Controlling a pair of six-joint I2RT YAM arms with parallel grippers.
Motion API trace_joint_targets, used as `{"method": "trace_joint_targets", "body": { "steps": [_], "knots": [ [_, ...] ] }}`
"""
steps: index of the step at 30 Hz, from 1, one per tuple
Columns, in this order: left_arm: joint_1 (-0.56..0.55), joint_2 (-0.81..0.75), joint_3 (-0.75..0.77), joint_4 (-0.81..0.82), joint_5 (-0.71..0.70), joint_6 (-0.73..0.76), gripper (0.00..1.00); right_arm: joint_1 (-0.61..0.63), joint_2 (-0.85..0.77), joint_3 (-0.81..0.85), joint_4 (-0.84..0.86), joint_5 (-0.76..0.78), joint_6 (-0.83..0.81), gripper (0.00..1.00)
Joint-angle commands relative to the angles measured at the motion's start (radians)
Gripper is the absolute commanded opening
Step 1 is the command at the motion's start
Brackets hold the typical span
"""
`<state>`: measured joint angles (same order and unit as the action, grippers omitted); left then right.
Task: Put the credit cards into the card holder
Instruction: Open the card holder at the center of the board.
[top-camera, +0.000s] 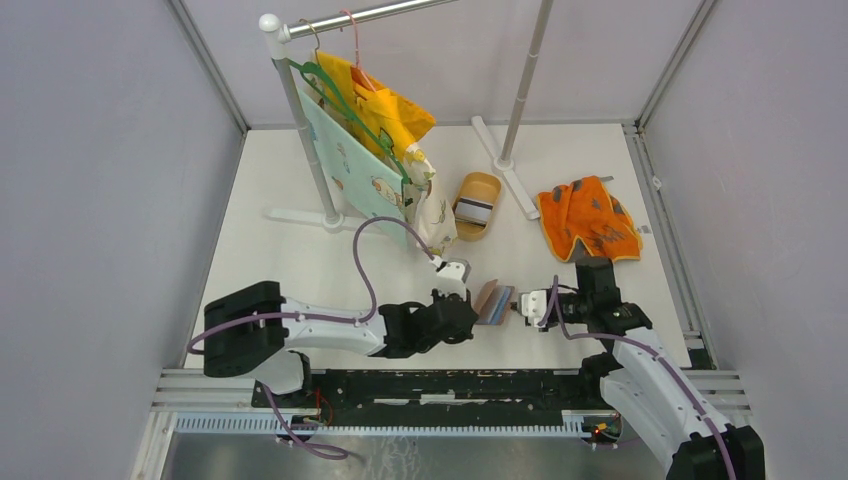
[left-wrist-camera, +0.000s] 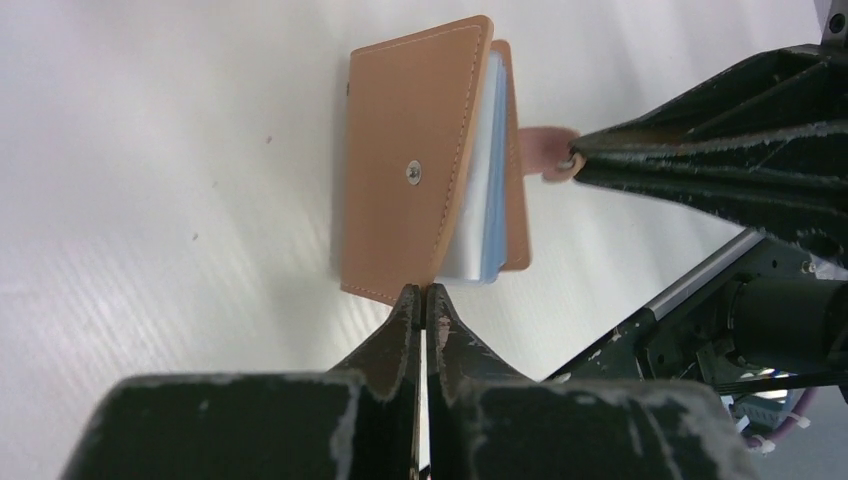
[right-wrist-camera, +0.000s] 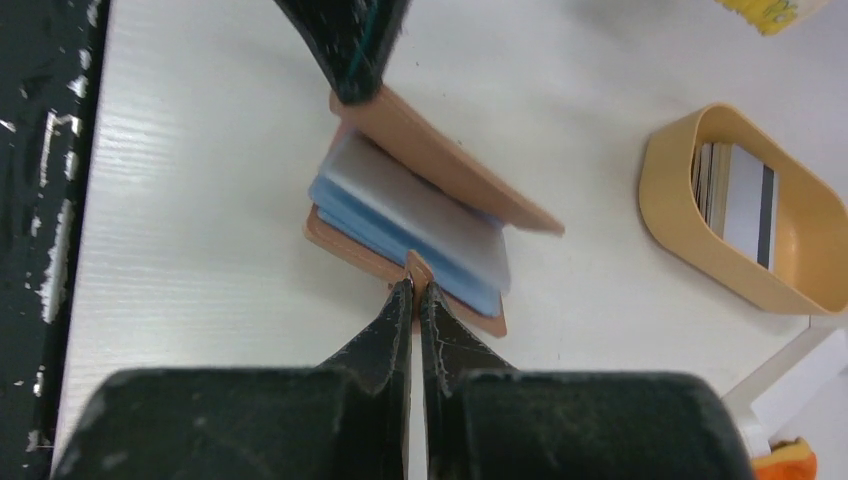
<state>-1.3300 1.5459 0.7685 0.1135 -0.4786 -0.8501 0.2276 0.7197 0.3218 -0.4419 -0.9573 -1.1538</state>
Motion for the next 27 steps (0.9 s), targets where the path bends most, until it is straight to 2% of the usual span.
{"method": "trace_joint_targets", "body": {
  "steps": [1, 5, 9, 14, 17, 20, 22, 26, 27],
  "knots": [
    [0.006, -0.094, -0.12, 0.041, -0.032, -0.181, 0.02, 0.014, -0.011, -0.032, 0.083, 0.154, 0.016, 0.04],
    [0.003, -0.119, -0.232, 0.167, -0.003, -0.334, 0.02, 0.046, 0.029, -0.046, 0.092, 0.229, 0.003, 0.13],
    [0.005, -0.115, -0.247, 0.185, 0.003, -0.417, 0.02, 0.059, 0.058, -0.049, 0.107, 0.28, 0.021, 0.27],
    [0.004, -0.115, -0.248, 0.153, -0.011, -0.437, 0.02, 0.06, 0.05, -0.033, 0.101, 0.255, 0.053, 0.57],
    [0.003, -0.117, -0.251, 0.139, -0.02, -0.434, 0.02, 0.058, 0.027, -0.003, 0.078, 0.181, 0.082, 0.7],
    [-0.006, -0.123, -0.249, 0.138, -0.021, -0.429, 0.02, 0.056, 0.009, 0.005, 0.042, 0.088, 0.075, 0.71],
    [-0.016, -0.126, -0.244, 0.138, -0.028, -0.428, 0.02, 0.057, 0.017, -0.004, 0.048, 0.086, 0.082, 0.67],
    [-0.033, -0.12, -0.236, 0.138, -0.038, -0.429, 0.02, 0.061, 0.073, -0.011, 0.097, 0.098, 0.156, 0.4],
    [-0.036, -0.117, -0.235, 0.138, -0.038, -0.43, 0.02, 0.068, 0.089, -0.009, 0.1, 0.088, 0.163, 0.36]
  ]
}}
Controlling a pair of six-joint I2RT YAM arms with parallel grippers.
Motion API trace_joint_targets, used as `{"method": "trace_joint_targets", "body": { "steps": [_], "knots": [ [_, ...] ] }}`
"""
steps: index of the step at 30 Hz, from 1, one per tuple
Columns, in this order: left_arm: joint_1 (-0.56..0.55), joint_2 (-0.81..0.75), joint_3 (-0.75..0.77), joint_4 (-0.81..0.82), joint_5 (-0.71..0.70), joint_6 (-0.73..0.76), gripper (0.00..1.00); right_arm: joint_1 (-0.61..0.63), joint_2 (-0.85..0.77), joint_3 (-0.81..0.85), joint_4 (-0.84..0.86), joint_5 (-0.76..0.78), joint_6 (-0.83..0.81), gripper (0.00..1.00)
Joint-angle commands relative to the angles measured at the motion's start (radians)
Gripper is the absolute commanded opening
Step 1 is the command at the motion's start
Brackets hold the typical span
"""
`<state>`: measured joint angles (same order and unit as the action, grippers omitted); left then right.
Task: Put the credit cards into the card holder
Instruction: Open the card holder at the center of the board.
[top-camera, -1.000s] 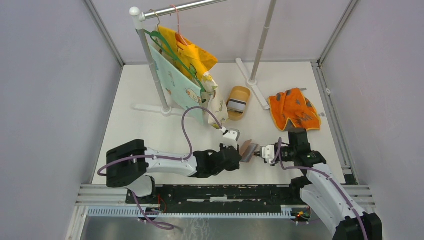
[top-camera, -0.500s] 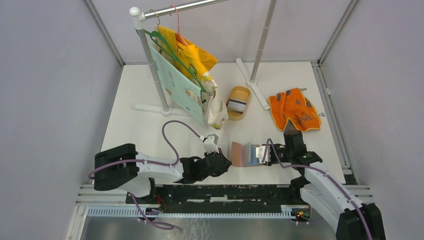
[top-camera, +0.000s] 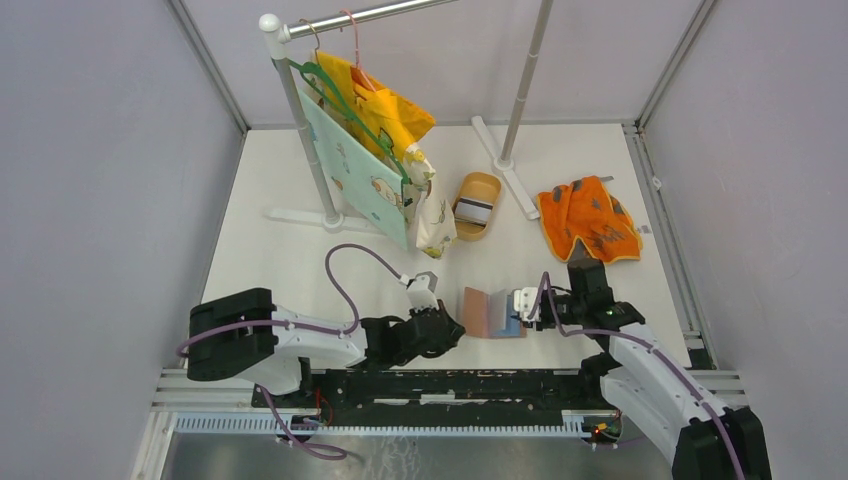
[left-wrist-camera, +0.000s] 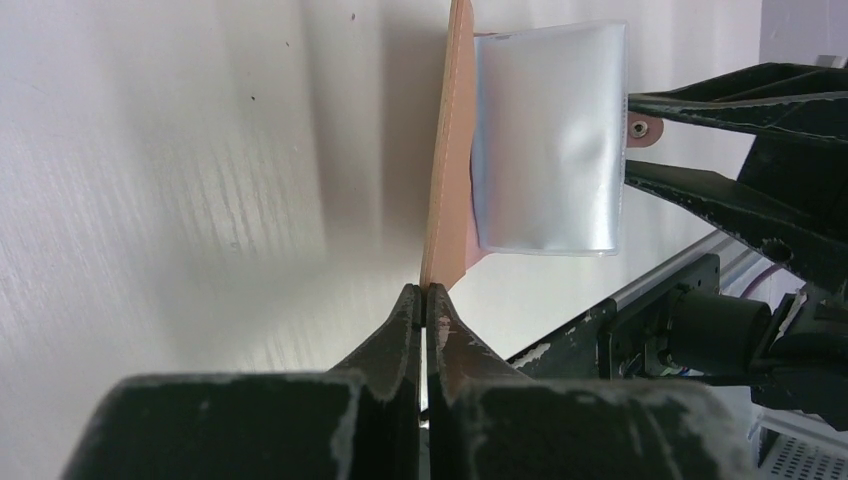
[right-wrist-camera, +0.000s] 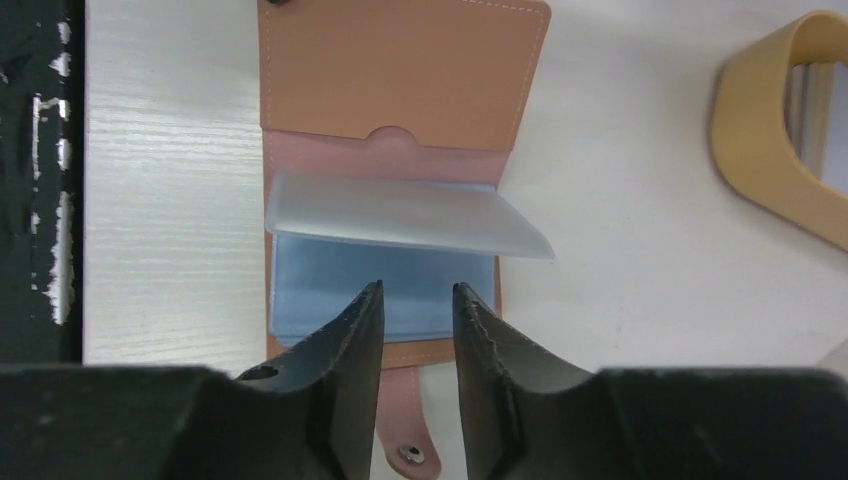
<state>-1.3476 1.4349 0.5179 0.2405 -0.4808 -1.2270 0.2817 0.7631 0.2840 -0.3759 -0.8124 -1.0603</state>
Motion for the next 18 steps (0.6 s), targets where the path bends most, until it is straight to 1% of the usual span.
{"method": "trace_joint_targets", "body": {
  "steps": [1, 6, 9, 12, 14, 16, 18],
  "knots": [
    [-0.021, -0.003, 0.017, 0.014, -0.035, -0.053, 0.02, 0.023, 0.062, 0.033, 0.041, -0.065, 0.082, 0.34],
    [-0.034, 0.011, 0.021, 0.036, -0.024, -0.041, 0.02, 0.112, 0.136, 0.07, 0.145, -0.114, 0.176, 0.3],
    [-0.036, 0.016, 0.016, 0.065, -0.014, -0.038, 0.02, 0.176, 0.246, 0.116, 0.187, -0.146, 0.212, 0.3],
    [-0.04, 0.033, 0.015, 0.097, -0.004, -0.041, 0.02, 0.251, 0.417, 0.215, 0.102, -0.124, 0.135, 0.28],
    [-0.042, 0.05, 0.014, 0.12, -0.001, -0.049, 0.02, 0.293, 0.503, 0.255, 0.057, -0.073, 0.107, 0.28],
    [-0.046, 0.063, 0.012, 0.142, 0.001, -0.058, 0.02, 0.323, 0.531, 0.247, 0.066, -0.027, 0.105, 0.29],
    [-0.052, 0.072, 0.008, 0.155, -0.003, -0.067, 0.05, 0.332, 0.511, 0.234, 0.085, -0.017, 0.122, 0.31]
  ]
}}
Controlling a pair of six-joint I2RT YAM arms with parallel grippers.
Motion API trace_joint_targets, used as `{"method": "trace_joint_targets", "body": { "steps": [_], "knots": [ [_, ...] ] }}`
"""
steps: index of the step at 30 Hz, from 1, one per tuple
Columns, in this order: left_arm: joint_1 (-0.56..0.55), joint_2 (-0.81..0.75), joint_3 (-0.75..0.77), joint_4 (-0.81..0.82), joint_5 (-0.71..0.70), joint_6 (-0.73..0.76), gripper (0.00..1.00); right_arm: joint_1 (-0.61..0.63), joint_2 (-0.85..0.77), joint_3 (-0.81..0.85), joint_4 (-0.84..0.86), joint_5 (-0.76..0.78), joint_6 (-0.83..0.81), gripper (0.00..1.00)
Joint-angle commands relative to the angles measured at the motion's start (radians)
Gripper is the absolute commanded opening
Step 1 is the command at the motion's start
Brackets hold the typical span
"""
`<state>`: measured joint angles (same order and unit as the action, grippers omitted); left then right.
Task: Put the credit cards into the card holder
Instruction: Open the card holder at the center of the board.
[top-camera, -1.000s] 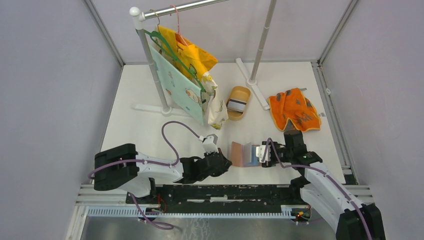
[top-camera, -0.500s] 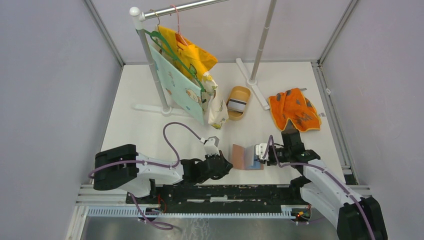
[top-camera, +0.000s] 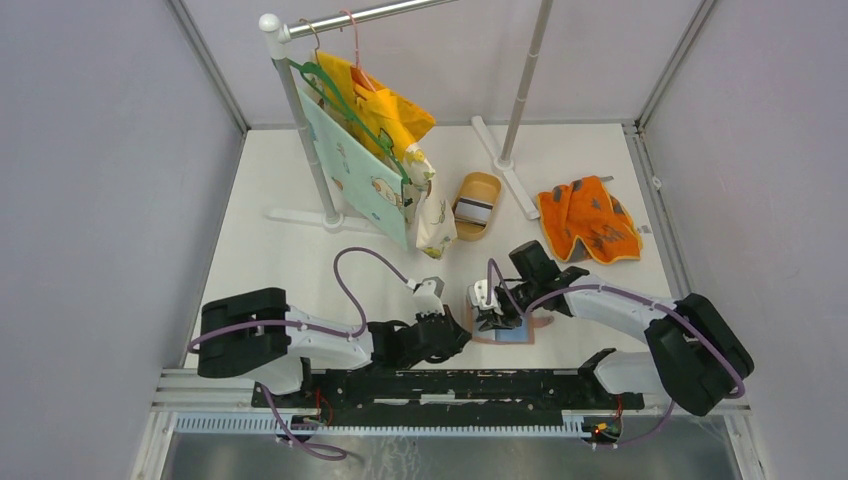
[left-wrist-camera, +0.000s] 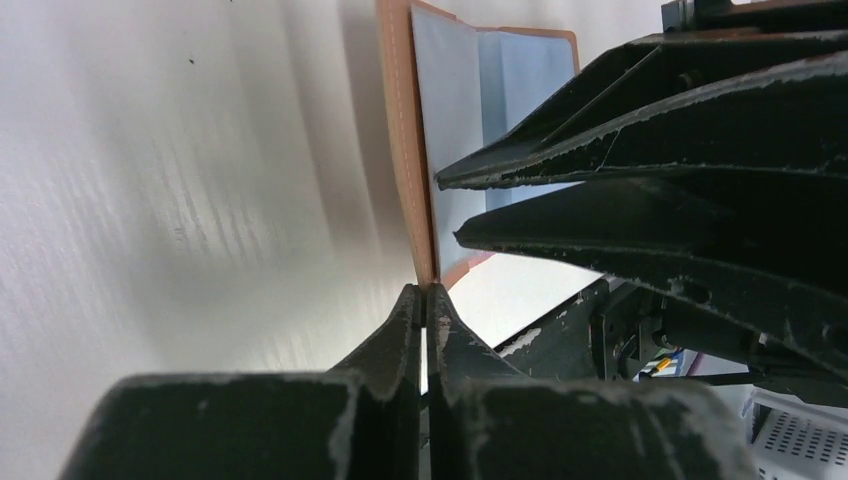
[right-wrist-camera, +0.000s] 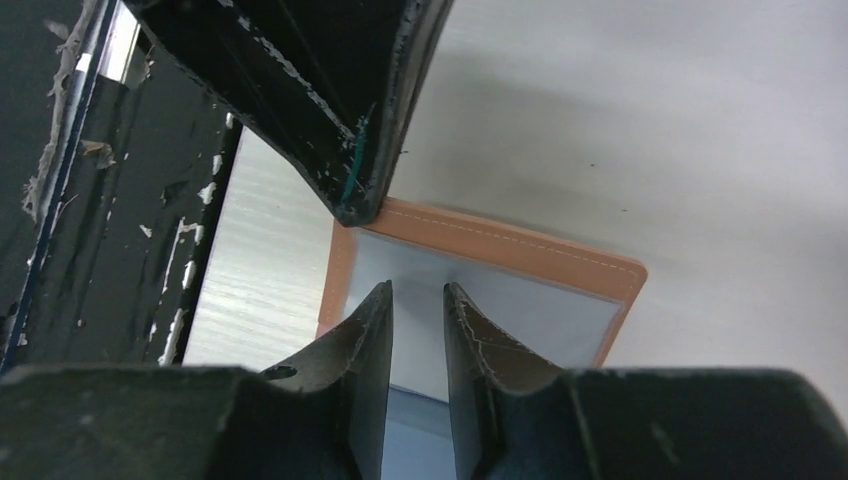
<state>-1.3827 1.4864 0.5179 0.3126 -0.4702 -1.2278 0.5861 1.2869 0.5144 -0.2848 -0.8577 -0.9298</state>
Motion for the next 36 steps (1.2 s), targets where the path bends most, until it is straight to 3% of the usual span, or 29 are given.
{"method": "trace_joint_targets", "body": {
  "steps": [1, 5, 10, 14, 19, 26, 29, 36],
  "knots": [
    [-0.021, 0.021, 0.009, 0.083, -0.016, -0.067, 0.08, 0.027, -0.027, 0.001, 0.004, 0.038, 0.009, 0.32],
    [-0.054, -0.014, 0.024, 0.025, -0.055, -0.063, 0.26, 0.019, -0.066, -0.022, 0.025, 0.124, 0.024, 0.39],
    [-0.16, -0.111, 0.09, -0.213, -0.195, -0.042, 0.53, 0.005, -0.073, -0.019, -0.049, 0.105, -0.057, 0.4],
    [-0.229, -0.161, 0.148, -0.303, -0.24, 0.059, 0.6, -0.017, -0.093, 0.0, -0.145, 0.04, -0.151, 0.41],
    [-0.236, -0.127, 0.229, -0.281, -0.217, 0.198, 0.54, -0.066, -0.137, 0.032, -0.234, -0.017, -0.214, 0.4],
    [-0.205, -0.085, 0.263, -0.138, -0.208, 0.34, 0.38, -0.106, -0.164, -0.013, -0.186, -0.016, -0.201, 0.4],
    [-0.182, -0.079, 0.245, -0.046, -0.171, 0.387, 0.34, -0.106, -0.138, -0.026, -0.119, 0.002, -0.13, 0.39],
    [-0.13, -0.009, 0.206, 0.152, -0.11, 0.516, 0.2, -0.122, -0.108, -0.033, 0.039, -0.023, 0.108, 0.24]
  ]
}}
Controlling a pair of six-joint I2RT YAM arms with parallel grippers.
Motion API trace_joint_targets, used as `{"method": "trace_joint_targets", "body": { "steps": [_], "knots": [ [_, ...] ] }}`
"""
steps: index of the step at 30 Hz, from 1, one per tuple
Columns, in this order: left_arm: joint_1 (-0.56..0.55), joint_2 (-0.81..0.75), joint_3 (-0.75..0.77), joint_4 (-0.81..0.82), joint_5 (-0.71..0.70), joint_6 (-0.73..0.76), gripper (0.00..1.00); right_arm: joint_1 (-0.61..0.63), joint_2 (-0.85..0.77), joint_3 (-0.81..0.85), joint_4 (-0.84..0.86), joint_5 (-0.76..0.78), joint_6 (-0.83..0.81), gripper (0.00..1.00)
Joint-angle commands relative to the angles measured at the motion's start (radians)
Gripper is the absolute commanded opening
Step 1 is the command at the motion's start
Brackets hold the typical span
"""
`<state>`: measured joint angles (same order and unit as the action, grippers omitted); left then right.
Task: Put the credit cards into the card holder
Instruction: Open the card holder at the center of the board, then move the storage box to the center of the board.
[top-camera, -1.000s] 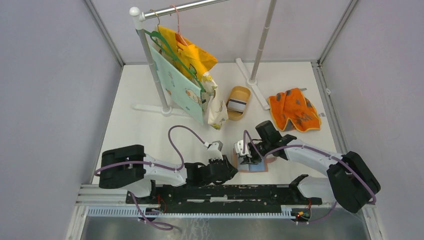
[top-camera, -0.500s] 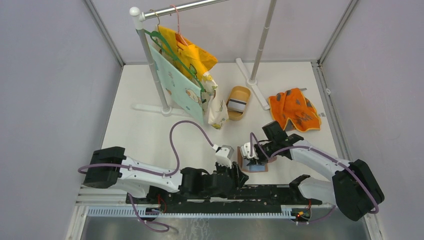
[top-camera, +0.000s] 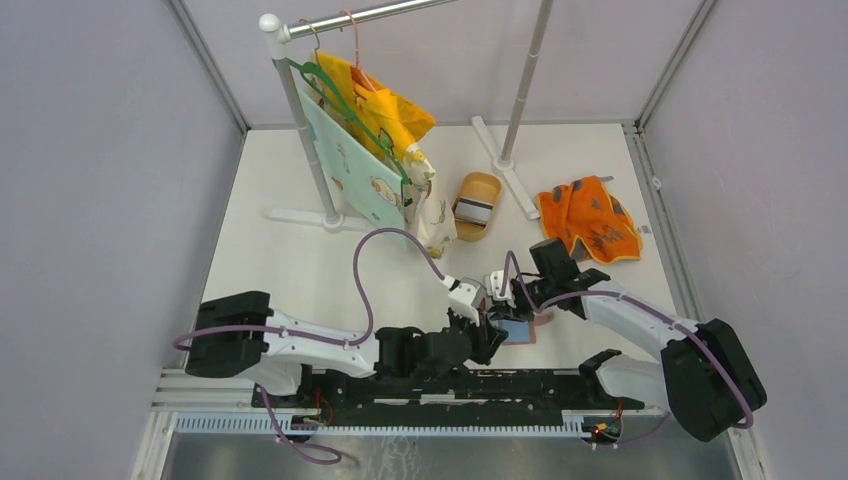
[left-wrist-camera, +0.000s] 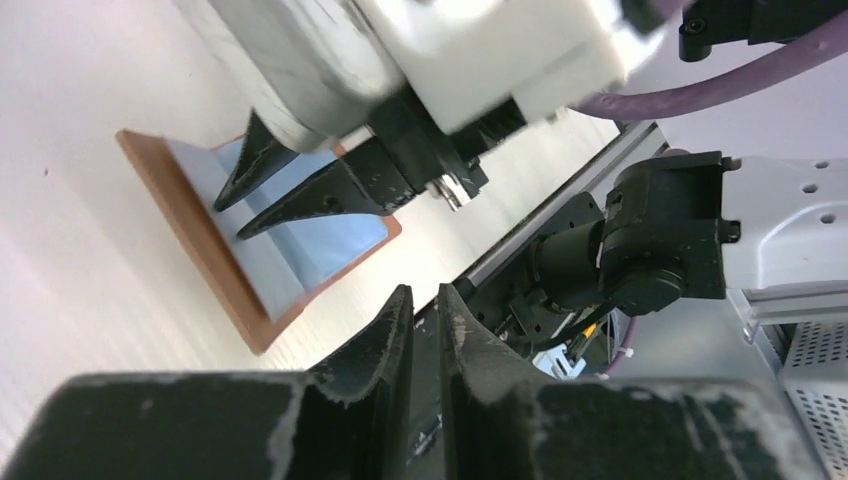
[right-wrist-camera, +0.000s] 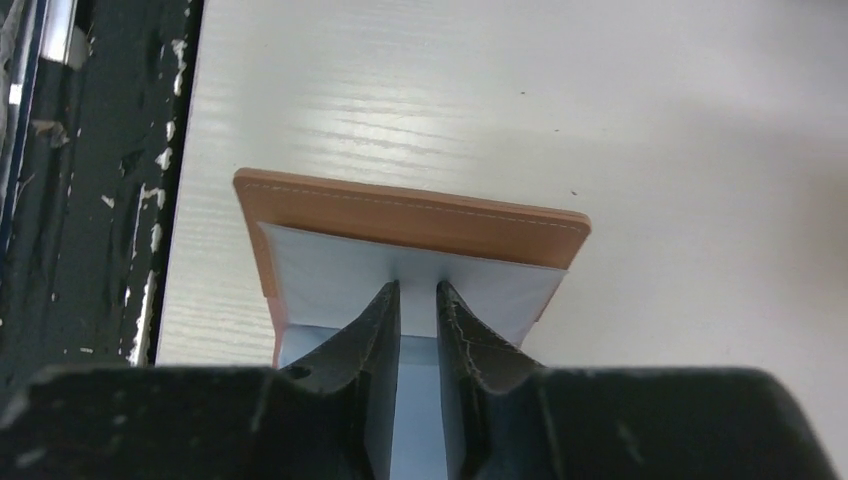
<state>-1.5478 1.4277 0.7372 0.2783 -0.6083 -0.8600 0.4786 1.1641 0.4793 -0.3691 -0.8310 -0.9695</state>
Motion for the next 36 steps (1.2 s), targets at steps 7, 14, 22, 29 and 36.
{"method": "trace_joint_targets", "body": {
  "steps": [7, 14, 22, 29, 36],
  "knots": [
    [0.138, 0.166, -0.056, 0.378, 0.11, 0.176, 0.11, -0.034, 0.057, 0.019, 0.176, -0.025, 0.279, 0.12],
    [0.16, 0.26, 0.037, 0.141, -0.014, 0.117, 0.02, -0.108, 0.048, 0.061, 0.104, 0.081, 0.288, 0.1],
    [0.228, 0.3, 0.047, -0.043, -0.038, -0.003, 0.02, -0.153, -0.038, 0.08, 0.051, 0.077, 0.154, 0.21],
    [0.248, 0.23, -0.113, 0.159, 0.014, -0.035, 0.02, -0.158, 0.089, 0.332, 0.122, 0.058, 0.152, 0.6],
    [0.257, 0.132, -0.204, 0.317, 0.067, 0.091, 0.12, -0.159, 0.45, 0.638, 0.17, 0.008, 0.223, 0.63]
  ]
}}
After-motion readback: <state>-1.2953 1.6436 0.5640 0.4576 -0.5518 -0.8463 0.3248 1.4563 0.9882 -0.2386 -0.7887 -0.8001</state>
